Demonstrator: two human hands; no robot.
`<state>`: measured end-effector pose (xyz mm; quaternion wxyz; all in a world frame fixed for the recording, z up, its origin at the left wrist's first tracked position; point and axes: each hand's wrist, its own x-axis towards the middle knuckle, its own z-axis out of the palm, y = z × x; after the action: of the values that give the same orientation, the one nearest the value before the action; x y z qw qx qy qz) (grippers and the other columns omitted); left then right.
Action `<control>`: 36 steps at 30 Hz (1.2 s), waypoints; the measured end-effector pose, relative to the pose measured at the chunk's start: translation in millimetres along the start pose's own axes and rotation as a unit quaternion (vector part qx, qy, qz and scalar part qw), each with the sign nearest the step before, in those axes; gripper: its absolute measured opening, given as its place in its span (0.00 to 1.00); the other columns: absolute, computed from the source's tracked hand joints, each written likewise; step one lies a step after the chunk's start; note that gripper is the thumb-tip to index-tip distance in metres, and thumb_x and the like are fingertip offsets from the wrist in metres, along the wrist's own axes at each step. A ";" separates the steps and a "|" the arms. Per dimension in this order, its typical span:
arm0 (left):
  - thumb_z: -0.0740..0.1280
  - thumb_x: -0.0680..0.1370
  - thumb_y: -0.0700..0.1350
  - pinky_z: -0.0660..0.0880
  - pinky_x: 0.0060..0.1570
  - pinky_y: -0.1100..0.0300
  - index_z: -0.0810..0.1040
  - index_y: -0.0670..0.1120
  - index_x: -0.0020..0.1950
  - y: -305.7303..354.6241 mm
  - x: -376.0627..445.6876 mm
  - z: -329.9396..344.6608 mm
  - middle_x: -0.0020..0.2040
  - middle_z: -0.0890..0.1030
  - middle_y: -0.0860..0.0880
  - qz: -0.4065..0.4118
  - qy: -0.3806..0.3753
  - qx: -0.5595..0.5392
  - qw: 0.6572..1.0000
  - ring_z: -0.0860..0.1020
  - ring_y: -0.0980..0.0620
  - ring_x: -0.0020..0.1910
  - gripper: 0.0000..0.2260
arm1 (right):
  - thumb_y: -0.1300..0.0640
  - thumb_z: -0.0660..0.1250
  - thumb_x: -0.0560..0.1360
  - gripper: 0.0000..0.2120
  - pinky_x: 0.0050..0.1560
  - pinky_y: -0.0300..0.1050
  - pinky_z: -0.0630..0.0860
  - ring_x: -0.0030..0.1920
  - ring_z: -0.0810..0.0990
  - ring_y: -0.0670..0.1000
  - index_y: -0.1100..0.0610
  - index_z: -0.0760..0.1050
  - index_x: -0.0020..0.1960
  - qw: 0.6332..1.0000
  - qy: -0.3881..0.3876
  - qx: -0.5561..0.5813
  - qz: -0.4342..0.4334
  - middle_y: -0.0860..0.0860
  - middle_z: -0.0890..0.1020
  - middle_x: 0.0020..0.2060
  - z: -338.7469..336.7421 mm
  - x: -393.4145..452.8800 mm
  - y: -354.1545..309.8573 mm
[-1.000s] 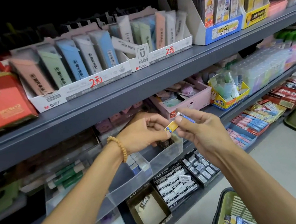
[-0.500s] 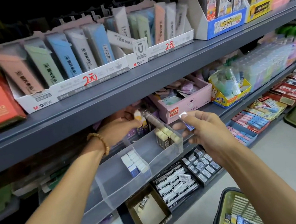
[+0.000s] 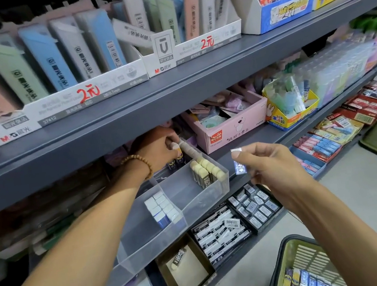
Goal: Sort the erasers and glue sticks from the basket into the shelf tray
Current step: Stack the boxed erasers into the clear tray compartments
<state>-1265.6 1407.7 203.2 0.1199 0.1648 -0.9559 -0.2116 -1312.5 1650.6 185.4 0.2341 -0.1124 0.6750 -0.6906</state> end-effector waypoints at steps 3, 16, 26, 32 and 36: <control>0.76 0.68 0.45 0.76 0.47 0.57 0.80 0.52 0.43 -0.6 1.8 3.1 0.41 0.79 0.56 0.025 -0.003 0.058 0.998 0.78 0.52 0.43 0.08 | 0.58 0.75 0.73 0.08 0.29 0.38 0.69 0.27 0.70 0.45 0.62 0.81 0.45 1.000 -0.006 0.017 0.003 0.53 0.80 0.32 -1.6 1.7 1.3; 0.77 0.67 0.46 0.75 0.45 0.58 0.80 0.50 0.47 -7.6 -3.2 10.8 0.45 0.76 0.56 0.051 0.031 0.067 0.996 0.75 0.53 0.44 0.11 | 0.61 0.74 0.73 0.09 0.28 0.37 0.69 0.27 0.71 0.46 0.66 0.79 0.49 0.999 0.000 0.045 0.010 0.57 0.85 0.37 2.6 3.3 6.4; 0.71 0.76 0.44 0.73 0.31 0.67 0.80 0.50 0.40 44.8 -47.7 -11.6 0.35 0.82 0.51 -0.023 0.015 -0.289 0.957 0.77 0.59 0.31 0.05 | 0.61 0.74 0.73 0.03 0.29 0.38 0.70 0.26 0.71 0.46 0.59 0.81 0.41 0.998 -0.007 0.062 -0.026 0.58 0.86 0.39 18.6 -20.6 -5.2; 0.74 0.71 0.35 0.80 0.35 0.61 0.82 0.47 0.44 68.9 -95.6 -19.8 0.40 0.83 0.44 -0.012 -0.049 -0.407 0.912 0.81 0.49 0.37 0.08 | 0.61 0.75 0.72 0.02 0.29 0.38 0.70 0.27 0.72 0.46 0.59 0.83 0.44 0.992 -0.024 0.115 -0.054 0.57 0.81 0.33 32.2 -45.8 -9.2; 0.73 0.72 0.32 0.79 0.34 0.62 0.83 0.44 0.46 74.1 -123.1 -21.3 0.40 0.84 0.41 -0.007 -0.028 -0.407 0.913 0.81 0.51 0.34 0.08 | 0.60 0.74 0.74 0.01 0.30 0.37 0.70 0.28 0.73 0.46 0.57 0.84 0.44 0.994 -0.037 0.092 -0.052 0.54 0.83 0.34 32.9 -67.4 -3.7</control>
<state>-1166.0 1508.4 235.2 0.1485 0.1022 -0.7889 -0.5875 -1239.4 1653.6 202.0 0.2321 -0.1504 0.5930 -0.7562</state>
